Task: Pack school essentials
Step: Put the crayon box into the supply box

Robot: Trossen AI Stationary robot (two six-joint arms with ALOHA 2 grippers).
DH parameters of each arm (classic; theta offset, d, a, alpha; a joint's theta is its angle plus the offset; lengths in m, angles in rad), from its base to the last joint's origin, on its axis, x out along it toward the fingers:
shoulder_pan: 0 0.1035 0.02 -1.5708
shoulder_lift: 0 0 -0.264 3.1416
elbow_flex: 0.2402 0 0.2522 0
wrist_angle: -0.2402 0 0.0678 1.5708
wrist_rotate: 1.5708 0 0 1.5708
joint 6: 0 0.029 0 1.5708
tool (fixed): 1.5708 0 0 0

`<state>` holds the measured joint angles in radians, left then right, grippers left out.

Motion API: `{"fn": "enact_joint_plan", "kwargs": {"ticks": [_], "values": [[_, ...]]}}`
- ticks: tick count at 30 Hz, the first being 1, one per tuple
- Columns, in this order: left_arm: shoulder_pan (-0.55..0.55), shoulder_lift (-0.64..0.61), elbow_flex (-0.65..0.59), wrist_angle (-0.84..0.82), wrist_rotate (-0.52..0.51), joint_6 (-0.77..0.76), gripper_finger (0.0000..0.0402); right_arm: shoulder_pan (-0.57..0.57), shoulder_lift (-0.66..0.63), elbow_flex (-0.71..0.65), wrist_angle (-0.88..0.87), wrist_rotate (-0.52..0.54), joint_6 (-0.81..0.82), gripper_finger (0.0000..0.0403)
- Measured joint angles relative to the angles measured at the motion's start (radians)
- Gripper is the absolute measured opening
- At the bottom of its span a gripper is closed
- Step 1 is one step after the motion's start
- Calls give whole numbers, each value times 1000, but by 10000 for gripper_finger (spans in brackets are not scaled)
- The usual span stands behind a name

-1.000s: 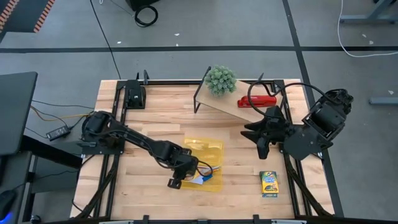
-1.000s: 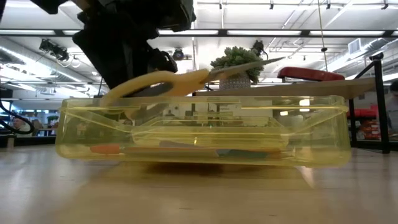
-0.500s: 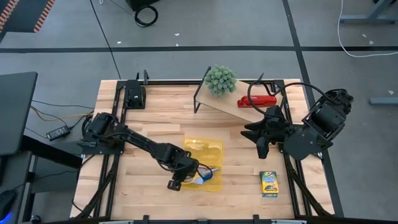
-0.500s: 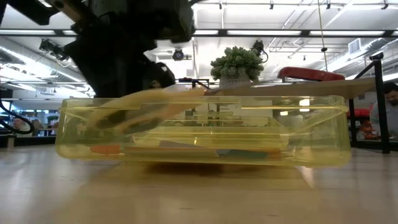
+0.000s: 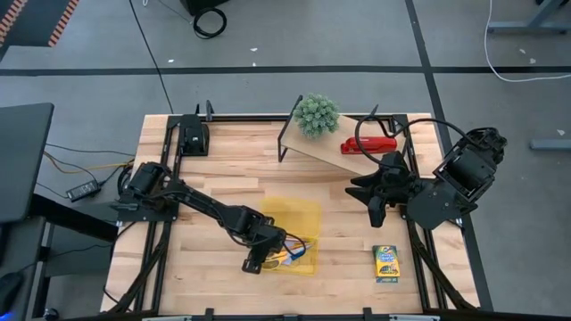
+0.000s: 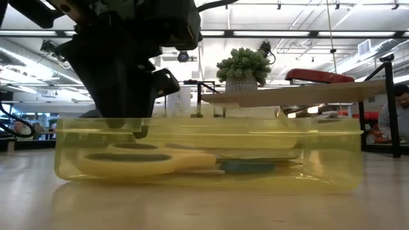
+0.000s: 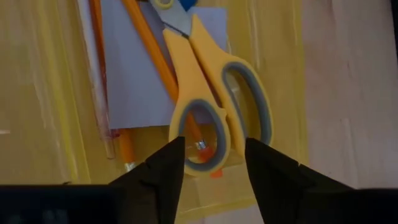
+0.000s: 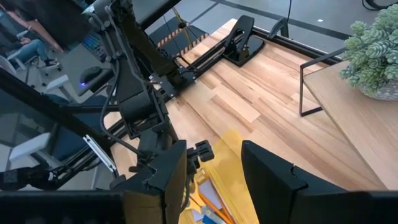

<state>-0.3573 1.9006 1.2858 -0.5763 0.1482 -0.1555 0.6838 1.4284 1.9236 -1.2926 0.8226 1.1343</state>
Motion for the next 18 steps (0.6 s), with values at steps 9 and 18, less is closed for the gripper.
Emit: {"fn": "enact_joint_plan", "kwargs": {"ticks": [9,18], "values": [[34,-84,0,-3,-6,-98,191,9,36,0,-101,-117,188,161],[66,-244,0,64,-136,-153,176,47,191,0,-248,-362,500,183]]}}
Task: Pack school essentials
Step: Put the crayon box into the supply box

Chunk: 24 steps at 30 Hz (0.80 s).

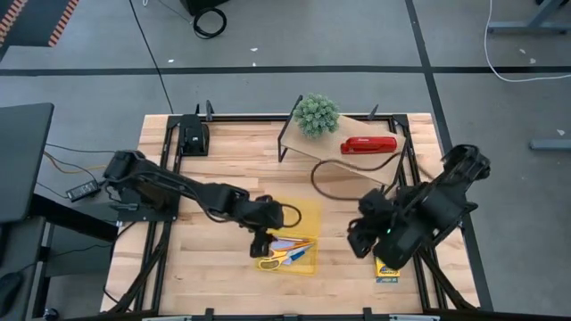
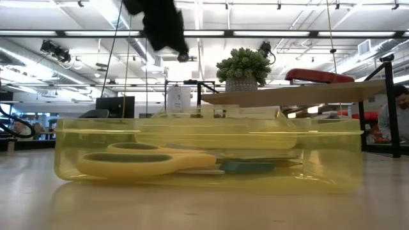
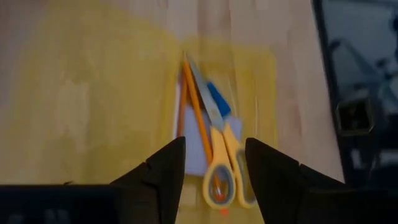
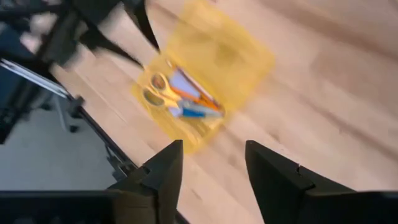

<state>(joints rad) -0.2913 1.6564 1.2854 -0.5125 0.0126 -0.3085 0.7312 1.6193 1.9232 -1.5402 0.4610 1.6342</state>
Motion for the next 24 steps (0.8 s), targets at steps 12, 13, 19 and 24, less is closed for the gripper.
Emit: {"fn": "enact_joint_plan", "kwargs": {"ticks": [12,13,19,24], "values": [[49,-184,0,82,-191,-50,173,94,141,0,-8,-45,393,202],[52,-197,0,83,-205,-54,174,103,158,0,-7,-48,427,199],[59,-250,0,101,-243,-88,172,115,250,-3,-29,-172,535,193],[59,-298,-1,67,-246,-89,174,94,260,-79,-15,-273,534,212]]}}
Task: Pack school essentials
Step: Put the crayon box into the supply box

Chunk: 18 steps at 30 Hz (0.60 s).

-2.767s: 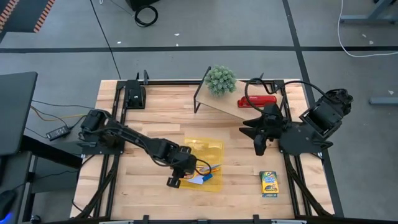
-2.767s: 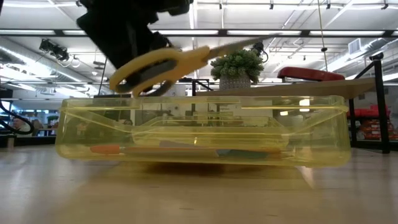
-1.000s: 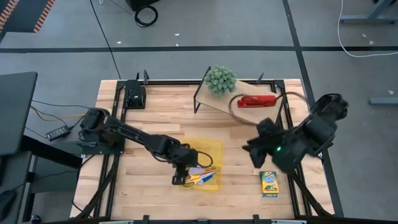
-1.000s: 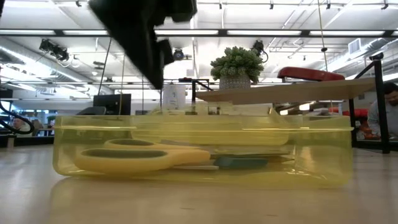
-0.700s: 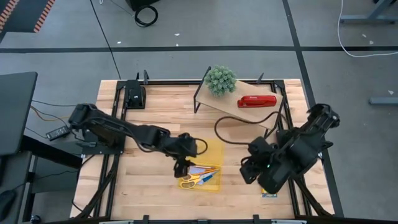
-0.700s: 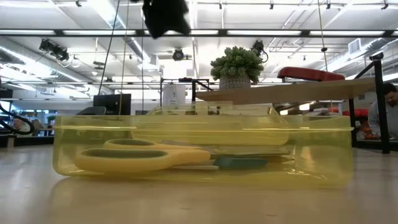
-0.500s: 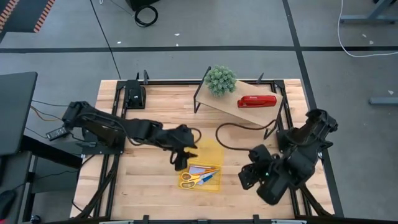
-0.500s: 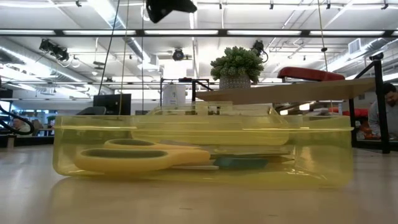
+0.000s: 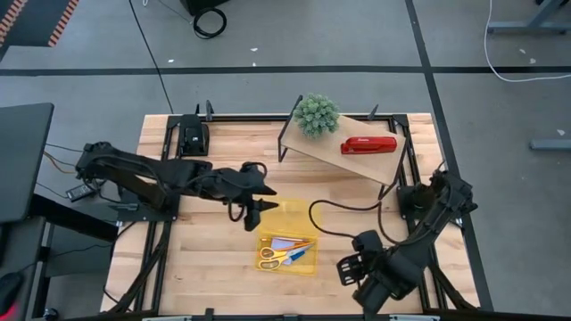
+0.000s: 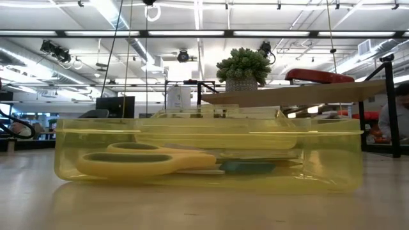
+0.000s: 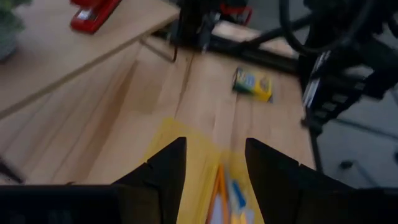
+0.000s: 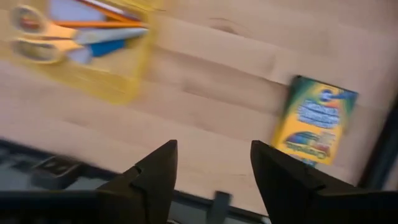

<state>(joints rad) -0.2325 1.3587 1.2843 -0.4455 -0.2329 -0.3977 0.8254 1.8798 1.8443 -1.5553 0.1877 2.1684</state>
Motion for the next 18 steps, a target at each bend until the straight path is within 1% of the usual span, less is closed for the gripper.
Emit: {"fn": "enact_joint_plan", "kwargs": {"ticks": [2,4,9,13,18], "values": [[2,-11,3,7,0,9,174,-3,-18,-62,19,-44,9,222],[5,-32,0,-34,0,18,172,-2,-46,-133,71,-72,14,229],[5,-72,0,-84,-1,20,173,2,-157,-380,311,-112,27,232],[5,-95,0,-116,-2,28,173,-28,-241,-571,469,-184,28,230],[5,-107,0,-126,-3,25,172,-76,-312,-733,543,-278,28,230]]}}
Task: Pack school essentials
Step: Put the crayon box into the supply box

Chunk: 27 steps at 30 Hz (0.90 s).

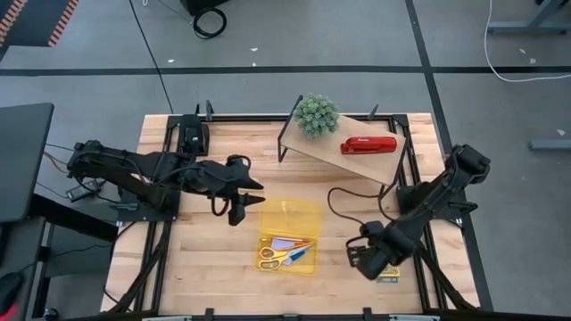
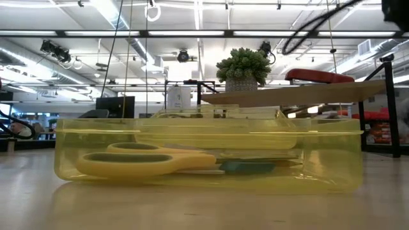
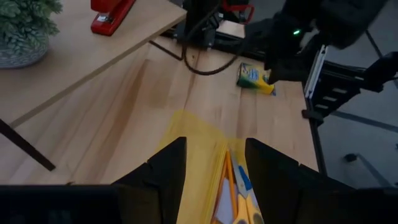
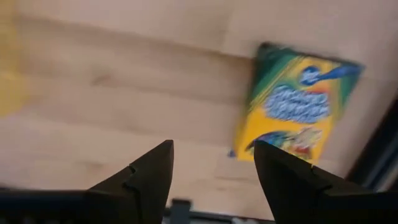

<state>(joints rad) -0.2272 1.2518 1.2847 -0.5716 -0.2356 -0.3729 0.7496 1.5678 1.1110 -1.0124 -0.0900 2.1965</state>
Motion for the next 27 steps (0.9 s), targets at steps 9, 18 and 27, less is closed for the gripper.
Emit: {"fn": "enact_joint_plan", "kwargs": {"ticks": [9,18,27], "values": [[0,1,0,-3,-2,-3,172,-14,-31,-153,103,-48,30,227],[0,1,0,-3,-33,-42,172,-14,-30,-257,174,-49,29,227],[0,1,0,-2,-34,-43,172,-14,-30,-285,233,-50,39,227]]}}
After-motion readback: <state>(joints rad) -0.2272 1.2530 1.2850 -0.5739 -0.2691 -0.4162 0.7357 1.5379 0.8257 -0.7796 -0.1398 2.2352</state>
